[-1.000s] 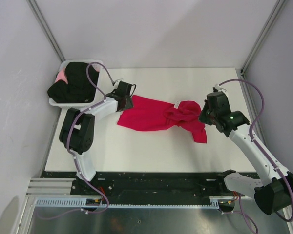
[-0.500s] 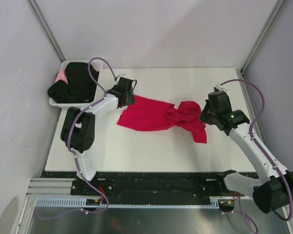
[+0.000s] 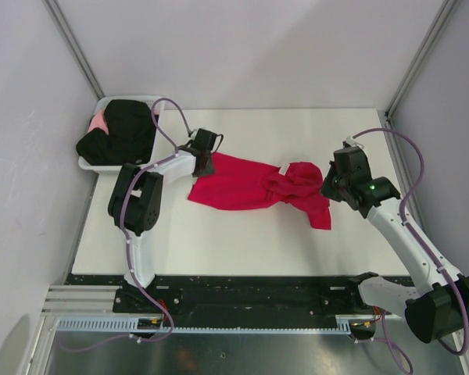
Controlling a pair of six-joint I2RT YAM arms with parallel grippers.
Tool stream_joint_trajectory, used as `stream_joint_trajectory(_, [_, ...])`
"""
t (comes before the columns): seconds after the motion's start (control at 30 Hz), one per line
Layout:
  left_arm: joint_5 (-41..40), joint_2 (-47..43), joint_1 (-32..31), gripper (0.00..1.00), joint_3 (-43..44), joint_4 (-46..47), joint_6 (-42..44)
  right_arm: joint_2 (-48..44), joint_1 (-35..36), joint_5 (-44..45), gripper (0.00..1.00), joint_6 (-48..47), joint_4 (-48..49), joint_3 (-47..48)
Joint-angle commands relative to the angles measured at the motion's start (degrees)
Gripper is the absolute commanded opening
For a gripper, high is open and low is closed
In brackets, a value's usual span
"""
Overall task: Fold and stack the t-shirts
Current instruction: Flatten out the tshirt
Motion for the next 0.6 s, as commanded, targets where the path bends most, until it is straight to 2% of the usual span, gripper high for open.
stream_joint_trajectory(0.0, [-1.09, -2.38, -0.36, 0.28, 1.26, 0.27, -0.18, 0.82, -0.77, 0.45, 0.0, -1.37, 2.27, 0.02])
stream_joint_trajectory(0.13, [-0.95, -4.91, -0.4, 0.07, 1.36, 0.02, 0.67, 2.93, -2.24, -1.41, 0.0, -1.62, 5.01, 0.12])
stream_joint_trajectory(0.2, [-1.16, -6.4, -0.36, 0.02, 1.53, -0.27, 1.09, 4.14, -3.57, -3.08, 0.0, -1.53, 6.49, 0.42])
stream_joint_trajectory(0.37, [-3.13, -12.09, -0.19, 0.0, 2.64, -0.54, 2.34, 7.53, -7.64, -5.86, 0.0, -1.03, 8.85, 4.16])
stream_joint_trajectory(0.57, [-4.15, -17.92, 0.84, 0.0, 9.0, -0.59, 3.9, 13.39, -14.91, -10.93, 0.0, 0.37, 10.19, 18.04])
